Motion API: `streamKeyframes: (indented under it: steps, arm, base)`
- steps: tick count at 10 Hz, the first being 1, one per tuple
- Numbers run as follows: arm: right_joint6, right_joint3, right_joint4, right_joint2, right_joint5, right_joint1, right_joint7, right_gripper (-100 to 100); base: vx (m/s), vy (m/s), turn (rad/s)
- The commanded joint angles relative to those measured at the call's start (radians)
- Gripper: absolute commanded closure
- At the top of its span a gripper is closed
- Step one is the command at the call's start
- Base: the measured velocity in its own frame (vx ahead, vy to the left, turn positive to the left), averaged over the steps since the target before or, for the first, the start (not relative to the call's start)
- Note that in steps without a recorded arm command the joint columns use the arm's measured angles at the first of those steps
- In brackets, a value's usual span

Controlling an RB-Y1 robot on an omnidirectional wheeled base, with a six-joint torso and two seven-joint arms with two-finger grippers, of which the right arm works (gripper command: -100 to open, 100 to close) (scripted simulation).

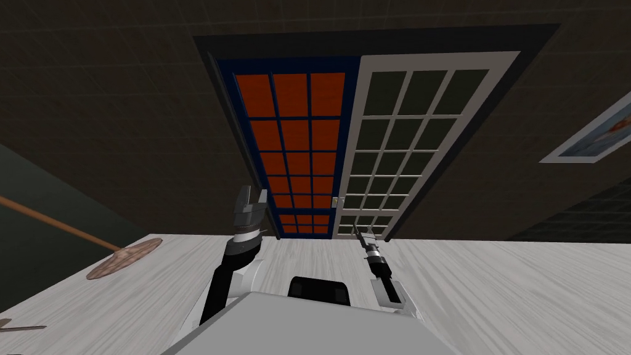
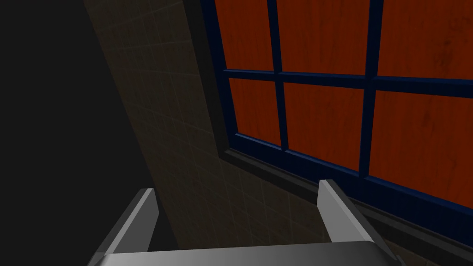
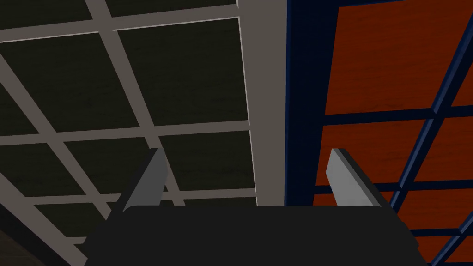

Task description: Pull the door open

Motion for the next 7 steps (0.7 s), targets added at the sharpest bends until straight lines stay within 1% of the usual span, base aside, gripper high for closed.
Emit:
streamKeyframes:
  steps: [1, 3, 4, 5, 7]
  arm:
    - [-0.01, -0.007, 0.033, 0.005, 0.008, -0.008, 0.027, -100]
    - [-0.018, -0.016, 0.071, 0.012, 0.017, -0.021, 0.056, -100]
    - [-0.027, -0.024, 0.109, 0.018, 0.027, -0.035, 0.086, -100]
    - [-0.03, -0.028, 0.125, 0.021, 0.03, -0.04, 0.098, -100]
    - [-0.044, -0.041, 0.185, 0.035, 0.045, -0.062, 0.144, -100]
  base:
    - [0.095, -0.009, 0.02]
    - [0.093, -0.015, 0.021]
    - [0.123, -0.012, 0.028]
    - [0.132, -0.018, 0.024]
    - [0.139, -0.028, 0.034]
